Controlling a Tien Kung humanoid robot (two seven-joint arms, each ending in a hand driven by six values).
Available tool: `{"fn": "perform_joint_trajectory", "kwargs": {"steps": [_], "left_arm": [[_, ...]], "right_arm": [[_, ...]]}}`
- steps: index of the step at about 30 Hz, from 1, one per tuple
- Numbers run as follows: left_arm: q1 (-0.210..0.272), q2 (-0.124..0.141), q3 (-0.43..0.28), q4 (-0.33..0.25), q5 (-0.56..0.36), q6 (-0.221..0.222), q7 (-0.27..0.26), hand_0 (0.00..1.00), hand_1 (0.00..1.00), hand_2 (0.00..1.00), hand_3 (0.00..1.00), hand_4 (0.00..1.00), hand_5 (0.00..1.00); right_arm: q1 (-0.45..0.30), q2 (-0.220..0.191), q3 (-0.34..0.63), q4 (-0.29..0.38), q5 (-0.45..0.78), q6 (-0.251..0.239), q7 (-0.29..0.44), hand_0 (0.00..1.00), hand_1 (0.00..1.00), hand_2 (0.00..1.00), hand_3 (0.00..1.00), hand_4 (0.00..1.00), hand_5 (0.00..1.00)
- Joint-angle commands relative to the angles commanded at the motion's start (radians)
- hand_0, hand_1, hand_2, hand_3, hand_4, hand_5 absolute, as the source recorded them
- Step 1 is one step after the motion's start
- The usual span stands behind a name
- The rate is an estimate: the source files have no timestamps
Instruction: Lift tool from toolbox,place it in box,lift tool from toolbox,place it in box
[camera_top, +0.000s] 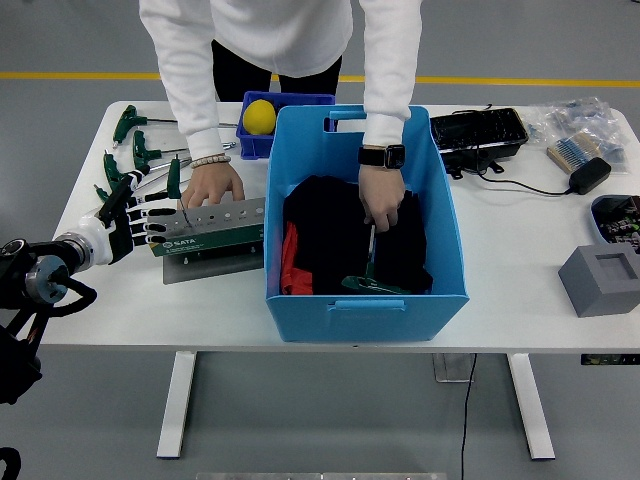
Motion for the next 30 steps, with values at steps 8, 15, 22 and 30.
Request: {"fn": "perform_joint_trajectory", "kwargs": {"steps": [8, 15, 22, 30], "left_arm": [[-0.009, 0.001, 0.038, -0.009, -0.062, -0.011, 0.016, 0.209, 0.277, 0.473, 0.740, 0.803, 0.962], [-0.028, -0.002, 0.061, -0.013, -0.108, -0.018, 0.020, 0.208, 0.275, 0.466, 0.736, 0.798, 0.982], [-0.044, -0.012, 0.082, -0.012, -0.163, -0.013, 0.015, 0.208, 0.276, 0.466, 0.736, 0.802, 0.998], [-0.054, -0.014, 0.102, -0.029, -0.264, 0.003, 0.015, 0.207, 0.280, 0.473, 0.652, 0.817, 0.998]], "right_arm": [[0.000, -0.001, 0.002, 0.000, -0.006, 0.001, -0.002, 0.642, 0.634, 0.708, 0.568, 0.805, 0.674], [0.000, -0.001, 0.004, 0.001, -0.010, 0.002, -0.004, 0.643, 0.633, 0.708, 0.568, 0.805, 0.674], [-0.001, -0.002, 0.008, 0.000, -0.021, 0.003, -0.006, 0.642, 0.633, 0.708, 0.568, 0.805, 0.674], [-0.008, -0.001, 0.013, 0.000, -0.031, 0.003, -0.008, 0.642, 0.631, 0.708, 0.568, 0.805, 0.674]]}}
